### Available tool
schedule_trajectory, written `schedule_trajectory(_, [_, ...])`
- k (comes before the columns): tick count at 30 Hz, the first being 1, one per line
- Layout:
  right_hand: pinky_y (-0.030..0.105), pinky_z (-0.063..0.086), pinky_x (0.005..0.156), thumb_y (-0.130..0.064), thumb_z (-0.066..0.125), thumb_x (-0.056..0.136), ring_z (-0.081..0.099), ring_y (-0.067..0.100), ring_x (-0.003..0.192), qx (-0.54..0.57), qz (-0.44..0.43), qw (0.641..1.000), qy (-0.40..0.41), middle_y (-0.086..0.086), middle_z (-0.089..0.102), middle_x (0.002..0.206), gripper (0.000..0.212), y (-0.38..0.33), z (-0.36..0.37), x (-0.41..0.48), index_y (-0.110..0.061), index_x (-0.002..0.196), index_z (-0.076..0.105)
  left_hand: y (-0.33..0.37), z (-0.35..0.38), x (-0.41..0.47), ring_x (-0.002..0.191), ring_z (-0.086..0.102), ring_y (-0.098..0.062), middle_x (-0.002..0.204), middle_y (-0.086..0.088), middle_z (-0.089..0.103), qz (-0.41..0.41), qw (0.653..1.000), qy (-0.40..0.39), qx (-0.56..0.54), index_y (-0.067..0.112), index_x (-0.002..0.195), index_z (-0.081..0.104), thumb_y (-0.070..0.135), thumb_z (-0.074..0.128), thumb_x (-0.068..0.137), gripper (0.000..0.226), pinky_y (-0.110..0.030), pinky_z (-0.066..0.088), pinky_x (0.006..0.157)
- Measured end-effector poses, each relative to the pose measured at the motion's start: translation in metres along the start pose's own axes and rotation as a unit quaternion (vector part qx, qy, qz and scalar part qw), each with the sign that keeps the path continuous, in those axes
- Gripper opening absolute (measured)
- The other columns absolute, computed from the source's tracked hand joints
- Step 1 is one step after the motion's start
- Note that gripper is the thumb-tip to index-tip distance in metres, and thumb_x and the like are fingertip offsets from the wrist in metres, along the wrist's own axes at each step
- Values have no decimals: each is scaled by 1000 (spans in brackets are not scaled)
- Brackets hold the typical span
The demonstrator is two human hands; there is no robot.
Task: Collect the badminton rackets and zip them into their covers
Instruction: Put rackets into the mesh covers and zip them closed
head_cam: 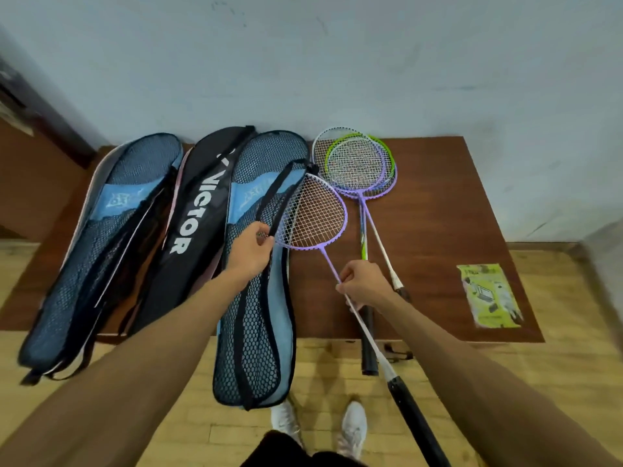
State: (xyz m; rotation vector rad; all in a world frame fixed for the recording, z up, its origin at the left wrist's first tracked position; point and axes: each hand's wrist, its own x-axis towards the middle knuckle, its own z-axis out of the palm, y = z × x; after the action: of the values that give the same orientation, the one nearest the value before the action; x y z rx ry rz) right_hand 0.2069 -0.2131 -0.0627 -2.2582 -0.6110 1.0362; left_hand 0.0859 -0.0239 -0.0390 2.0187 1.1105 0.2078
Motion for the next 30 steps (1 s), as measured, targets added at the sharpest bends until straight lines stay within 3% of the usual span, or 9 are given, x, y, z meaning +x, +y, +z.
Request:
schedule_trajectory(2, [43,60,58,-8,67,81,71,32,62,4,-14,1000,-11,19,71,77,7,-9,9,7,-5,85,63,-6,-5,-2,84,60,-24,94,-3,60,2,1000,-3,-21,19,113,55,22,53,95,19,-39,53,79])
schedule_trajectory(4, [41,61,60,-11,70,81,71,31,62,14,-21,1000,-11,16,71,77,7,-21,18,17,-7,84,64,-10,-8,0,71,56,-19,89,-3,60,8,999,-21,-44,21,110,54,23,54,95,15,-33,51,67])
schedule_trajectory(8, [39,61,61,-11,74,80,64,24,56,116,24,993,14,12,67,71,12,-42,36,45,-14,75,64,-20,-14,9,54,50,-13,85,-4,60,37,998,-38,-43,19,107,53,20,52,96,12,-31,47,52])
schedule_trajectory(11, [40,60,64,-4,72,78,62,24,55,170,63,983,29,12,65,68,11,-57,49,69,-11,84,67,-36,-22,22,61,50,-10,87,-3,61,52,997,-32,-37,16,108,56,20,53,95,14,-26,42,61])
schedule_trajectory(14, [28,54,51,7,64,74,59,22,53,206,93,973,50,10,63,66,25,-72,63,94,-7,95,70,-52,-28,38,66,51,-9,82,2,58,58,996,-50,-41,17,109,57,20,55,94,15,-23,40,63])
schedule_trajectory(18, [24,50,45,13,54,76,53,20,48,294,132,944,75,10,60,59,26,-94,81,120,-10,79,67,-65,-34,62,55,45,-8,70,4,52,43,993,-81,-80,19,105,54,18,54,95,10,-19,39,53])
schedule_trajectory(21, [29,46,51,14,57,75,52,21,52,348,143,922,92,10,60,62,27,-106,92,140,-2,94,68,-70,-32,79,62,53,-16,76,-1,59,28,988,-117,-99,22,101,52,20,55,94,8,-33,47,57])
schedule_trajectory(27, [24,57,70,17,48,84,63,23,83,444,107,889,27,13,62,91,32,-109,104,155,1,111,58,-83,-21,90,62,52,-13,79,1,59,21,985,-143,-98,21,101,52,21,57,93,9,-32,44,61])
schedule_trajectory(30, [27,55,82,13,53,85,64,25,96,424,115,898,27,14,64,97,28,-89,104,150,-3,107,60,-87,-17,89,66,52,-16,83,-2,58,4,987,-139,-83,13,111,54,23,56,94,20,-32,43,64])
